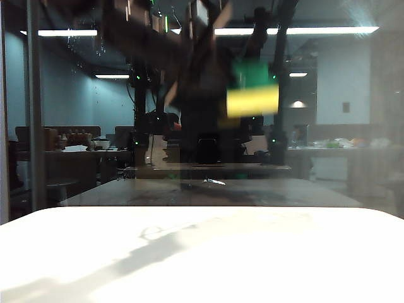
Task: Reach upward to find where there is water on the glass, pick up the sponge from the table, dry the water, and finally place the sponge back on the table.
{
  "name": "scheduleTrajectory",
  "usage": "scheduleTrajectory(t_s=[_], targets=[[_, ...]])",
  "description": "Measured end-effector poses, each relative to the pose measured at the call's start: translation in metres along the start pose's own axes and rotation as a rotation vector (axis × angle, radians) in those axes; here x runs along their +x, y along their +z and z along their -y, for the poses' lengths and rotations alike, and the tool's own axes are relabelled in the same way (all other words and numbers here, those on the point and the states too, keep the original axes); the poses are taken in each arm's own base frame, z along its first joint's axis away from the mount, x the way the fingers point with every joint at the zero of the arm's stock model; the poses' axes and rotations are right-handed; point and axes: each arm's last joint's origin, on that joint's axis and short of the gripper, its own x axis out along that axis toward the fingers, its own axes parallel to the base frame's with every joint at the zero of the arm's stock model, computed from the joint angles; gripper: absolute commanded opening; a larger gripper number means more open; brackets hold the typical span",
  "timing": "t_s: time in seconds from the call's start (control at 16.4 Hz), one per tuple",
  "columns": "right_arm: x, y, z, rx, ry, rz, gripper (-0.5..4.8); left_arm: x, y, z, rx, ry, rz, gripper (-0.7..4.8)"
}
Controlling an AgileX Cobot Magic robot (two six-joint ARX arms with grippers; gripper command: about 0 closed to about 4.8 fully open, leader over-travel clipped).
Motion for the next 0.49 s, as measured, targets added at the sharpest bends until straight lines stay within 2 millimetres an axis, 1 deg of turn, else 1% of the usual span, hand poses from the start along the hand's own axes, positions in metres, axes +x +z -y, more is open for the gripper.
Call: scheduleTrajectory(t_s=[0.12,0.18,0.24,0.31,0.43,0.49], targets=[[0.0,0.0,0.0,0.0,0.001,0.0,-0.09,-0.01,0.031,0.02,0.07,-0.033,0.073,-0.06],[0.0,0.0,0.0,0.0,0.001,-0.001,-0.09,-0.016,0.051,0.032,0.113,-0.045,0.103,-0.06],[-0.002,0.001,0.0,0.0,0.001,0.001,-0.09,-0.025,0.077,0.049,0.166,-0.056,0.137,-0.06],[-0.003,0.001,0.0,0.0,0.001,0.003,-0.09,-0.03,0.089,0.058,0.195,-0.053,0.142,-0.06],[-0.01,0.005,0.0,0.0,0.001,0.018,-0.09,-0.048,0.121,0.082,0.279,-0.047,0.2,-0.06],[-0.012,0.005,0.0,0.0,0.002,0.022,-0.09,-0.055,0.132,0.09,0.297,-0.042,0.233,-0.06]])
